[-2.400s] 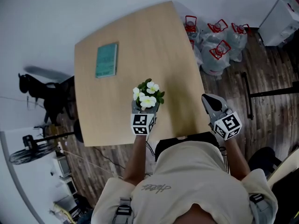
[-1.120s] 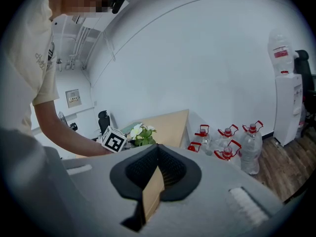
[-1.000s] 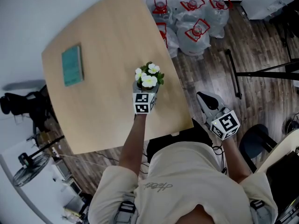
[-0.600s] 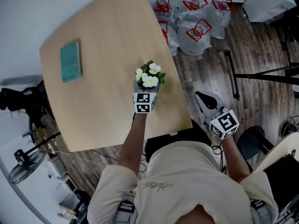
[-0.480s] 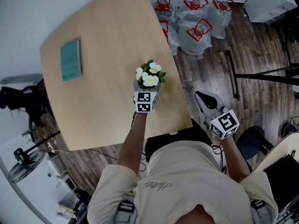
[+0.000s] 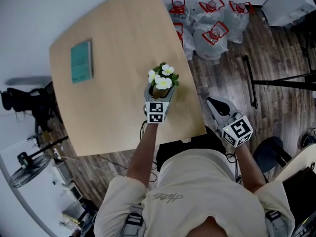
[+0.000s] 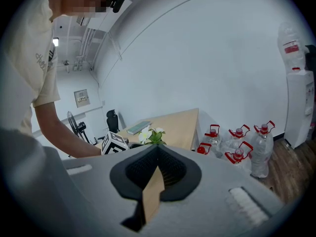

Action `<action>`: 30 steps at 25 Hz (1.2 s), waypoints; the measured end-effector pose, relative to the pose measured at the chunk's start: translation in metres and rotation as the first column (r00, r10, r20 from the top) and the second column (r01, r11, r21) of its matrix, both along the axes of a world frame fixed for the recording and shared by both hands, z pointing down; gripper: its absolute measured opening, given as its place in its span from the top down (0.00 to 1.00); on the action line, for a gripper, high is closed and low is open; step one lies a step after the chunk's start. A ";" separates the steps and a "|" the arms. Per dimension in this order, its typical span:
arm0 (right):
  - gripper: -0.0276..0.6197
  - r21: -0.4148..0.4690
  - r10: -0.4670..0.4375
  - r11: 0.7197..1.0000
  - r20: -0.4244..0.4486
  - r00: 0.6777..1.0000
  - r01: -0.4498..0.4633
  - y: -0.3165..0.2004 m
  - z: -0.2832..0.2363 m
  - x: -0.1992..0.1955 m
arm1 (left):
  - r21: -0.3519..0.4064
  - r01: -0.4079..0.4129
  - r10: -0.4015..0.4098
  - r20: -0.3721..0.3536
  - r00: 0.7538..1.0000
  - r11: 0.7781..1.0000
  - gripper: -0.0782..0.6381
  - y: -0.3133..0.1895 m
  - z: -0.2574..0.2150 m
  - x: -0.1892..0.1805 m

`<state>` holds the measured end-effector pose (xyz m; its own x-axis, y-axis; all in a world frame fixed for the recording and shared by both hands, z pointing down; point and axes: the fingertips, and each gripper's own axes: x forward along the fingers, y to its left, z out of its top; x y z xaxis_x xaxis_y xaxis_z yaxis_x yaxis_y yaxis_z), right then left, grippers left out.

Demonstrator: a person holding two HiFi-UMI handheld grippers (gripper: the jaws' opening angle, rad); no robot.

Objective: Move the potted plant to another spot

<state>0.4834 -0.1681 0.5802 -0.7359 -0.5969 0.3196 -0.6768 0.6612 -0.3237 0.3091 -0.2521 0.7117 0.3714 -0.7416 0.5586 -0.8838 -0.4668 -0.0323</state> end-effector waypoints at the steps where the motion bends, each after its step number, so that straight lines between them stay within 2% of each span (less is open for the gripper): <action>1: 0.95 0.004 -0.003 1.000 0.004 1.000 0.003 0.000 -0.001 -0.002 | -0.004 0.005 -0.005 0.005 1.000 1.000 0.33 0.003 0.000 -0.003; 10: 0.95 0.005 -0.047 0.999 0.028 0.998 0.047 0.005 -0.004 -0.013 | -0.054 0.082 -0.080 0.030 0.996 0.995 0.39 0.044 -0.001 -0.033; 15: 0.95 -0.020 -0.042 0.999 0.093 0.995 0.044 -0.002 -0.006 -0.026 | -0.047 0.093 -0.092 0.017 0.996 0.995 0.42 0.066 -0.018 -0.043; 18: 0.95 0.004 -0.032 0.999 0.099 0.995 0.032 -0.008 -0.013 -0.040 | -0.045 0.081 -0.082 -0.020 0.996 0.996 0.49 0.076 -0.027 -0.050; 24: 0.95 0.040 -0.040 0.999 0.099 0.994 0.036 -0.005 -0.033 -0.067 | -0.027 0.065 -0.066 -0.026 0.998 0.998 0.68 0.099 -0.044 -0.073; 26: 0.95 0.044 -0.040 0.998 0.105 0.994 0.036 -0.003 -0.040 -0.074 | -0.015 0.083 -0.083 -0.026 0.996 0.996 0.75 0.106 -0.055 -0.084; 28: 0.95 0.051 -0.035 0.998 0.116 0.993 0.030 -0.002 -0.048 -0.081 | 0.006 0.119 -0.118 -0.039 0.992 0.993 0.86 0.112 -0.069 -0.100; 30: 0.95 0.066 -0.029 0.998 0.125 0.992 0.021 -0.004 -0.056 -0.088 | 0.033 0.153 -0.151 -0.063 0.987 0.988 0.87 0.114 -0.086 -0.114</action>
